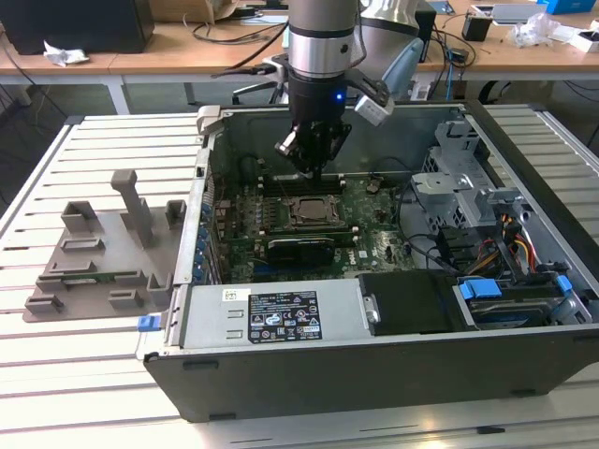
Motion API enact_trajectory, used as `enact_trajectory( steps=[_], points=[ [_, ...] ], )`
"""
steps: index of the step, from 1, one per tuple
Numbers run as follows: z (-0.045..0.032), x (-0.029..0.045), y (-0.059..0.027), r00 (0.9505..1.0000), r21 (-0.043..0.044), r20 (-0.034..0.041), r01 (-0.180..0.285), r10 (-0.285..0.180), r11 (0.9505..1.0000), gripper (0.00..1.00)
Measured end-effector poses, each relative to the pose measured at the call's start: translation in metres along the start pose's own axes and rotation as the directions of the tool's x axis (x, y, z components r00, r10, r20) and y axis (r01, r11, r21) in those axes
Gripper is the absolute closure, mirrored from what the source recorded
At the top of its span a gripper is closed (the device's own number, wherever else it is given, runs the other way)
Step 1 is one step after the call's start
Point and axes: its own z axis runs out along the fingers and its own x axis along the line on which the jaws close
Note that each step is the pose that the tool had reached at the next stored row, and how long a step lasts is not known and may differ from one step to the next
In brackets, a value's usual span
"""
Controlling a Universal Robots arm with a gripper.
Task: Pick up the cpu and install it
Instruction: 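Install the first cpu locking lever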
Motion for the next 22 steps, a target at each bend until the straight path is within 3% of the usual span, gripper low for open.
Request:
enact_trajectory(
  steps=[4,7,9,11,14,16,20,21,22],
  points=[
    [0.0001,0.0000,0.0000,0.9959,-0.0055,-0.0056,-0.090,0.090,0.9959,0.89],
    [0.0001,0.0000,0.0000,0.9867,-0.0096,-0.0104,-0.162,0.162,0.9867,0.89],
    [0.0001,0.0000,0.0000,0.9774,-0.0122,-0.0138,-0.211,0.211,0.9774,0.89],
    [0.0002,-0.0001,0.0000,0.9714,-0.0135,-0.0158,-0.237,0.237,0.9713,0.89],
    [0.0001,0.0000,0.0000,0.9537,-0.0165,-0.0206,-0.301,0.300,0.9536,0.89],
    [0.0001,0.0000,0.0000,0.9367,-0.0186,-0.0247,-0.350,0.349,0.9367,0.89],
    [0.0001,0.0000,0.0000,0.9204,-0.0202,-0.0282,-0.391,0.390,0.9204,0.89],
    [0.0001,0.0000,0.0000,0.9142,-0.0208,-0.0294,-0.405,0.404,0.9141,0.89],
    [0.0001,0.0000,0.0000,0.9045,-0.0215,-0.0313,-0.426,0.425,0.9044,0.89]
  ],
)
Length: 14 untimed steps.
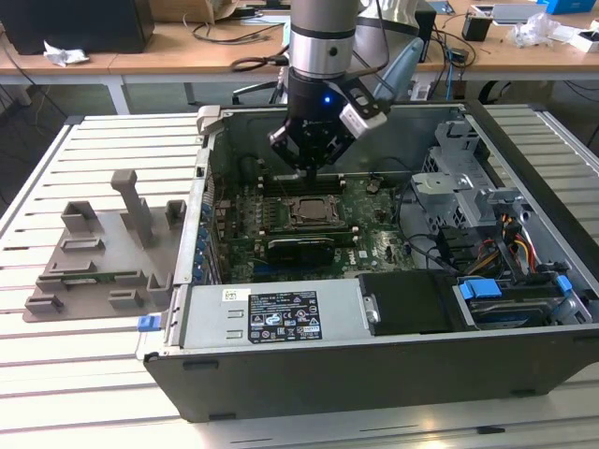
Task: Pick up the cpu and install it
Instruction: 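Install the first cpu locking lever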
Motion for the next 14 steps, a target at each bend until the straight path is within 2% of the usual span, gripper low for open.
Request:
enact_trajectory(
  steps=[5,8,9,13,14],
  points=[
    [0.0000,0.0000,0.0000,0.9968,-0.0049,-0.0049,-0.080,0.080,0.9968,0.89],
    [0.0000,0.0000,0.0000,0.9916,-0.0077,-0.0082,-0.129,0.129,0.9916,0.89],
    [0.0000,0.0000,0.0000,0.9883,-0.0090,-0.0098,-0.152,0.152,0.9883,0.89],
    [0.0000,0.0000,-0.0001,0.9878,-0.0132,-0.0099,-0.155,0.155,0.9878,0.89],
    [0.0000,0.0000,0.0000,0.9882,-0.0559,-0.0080,-0.153,0.153,0.9866,0.89]
  ],
)
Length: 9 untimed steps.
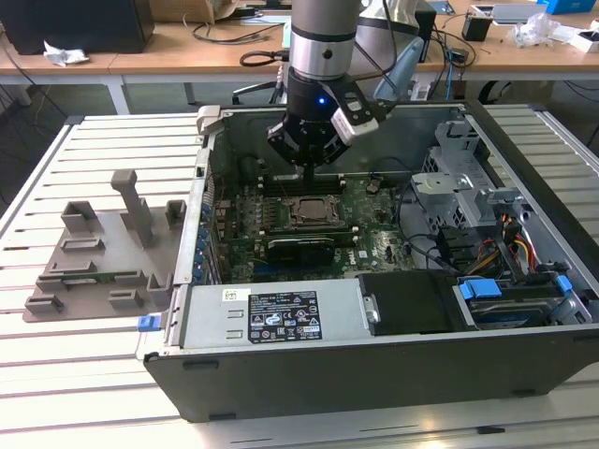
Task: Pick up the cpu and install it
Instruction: 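Install the first cpu locking lever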
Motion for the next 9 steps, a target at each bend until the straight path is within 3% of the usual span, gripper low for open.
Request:
enact_trajectory(
  steps=[2,5,9],
  points=[
    [0.0000,0.0000,0.0000,1.0000,-0.0086,0.0004,0.000,0.000,1.0000,0.89],
    [-0.0008,0.0000,0.0000,1.0000,-0.0087,0.0003,0.001,-0.001,1.0000,0.89],
    [-0.0144,0.0009,-0.0001,1.0000,-0.0075,0.0004,0.000,0.000,1.0000,0.89]
  ],
)
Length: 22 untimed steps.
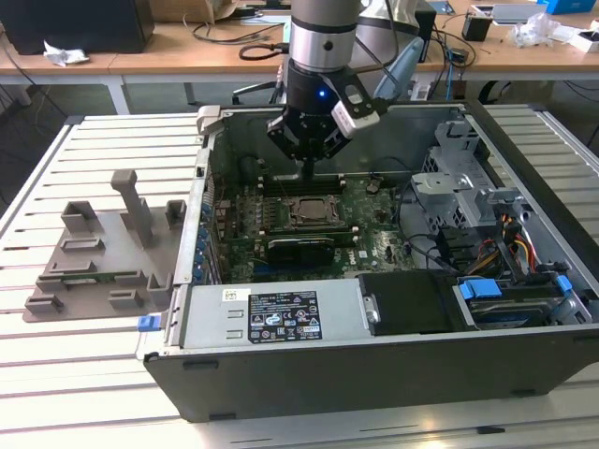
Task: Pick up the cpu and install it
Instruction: 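Install the first cpu locking lever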
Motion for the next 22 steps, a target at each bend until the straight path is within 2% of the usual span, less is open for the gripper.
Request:
enact_trajectory(
  steps=[1,5,11,13,22],
  points=[
    [-0.0040,0.0002,0.0000,1.0000,0.0000,0.0001,0.000,0.000,1.0000,0.89],
    [-0.0047,0.0012,0.0000,1.0000,0.0010,-0.0001,0.000,0.000,1.0000,0.89],
    [-0.0039,0.0121,0.0005,1.0000,0.0023,0.0006,0.000,0.000,1.0000,0.89],
    [-0.0036,0.0179,0.0007,1.0000,0.0023,0.0006,0.000,0.000,1.0000,0.89],
    [-0.0030,0.0267,0.0011,1.0000,0.0023,0.0007,0.000,0.000,1.0000,0.89]
  ],
)
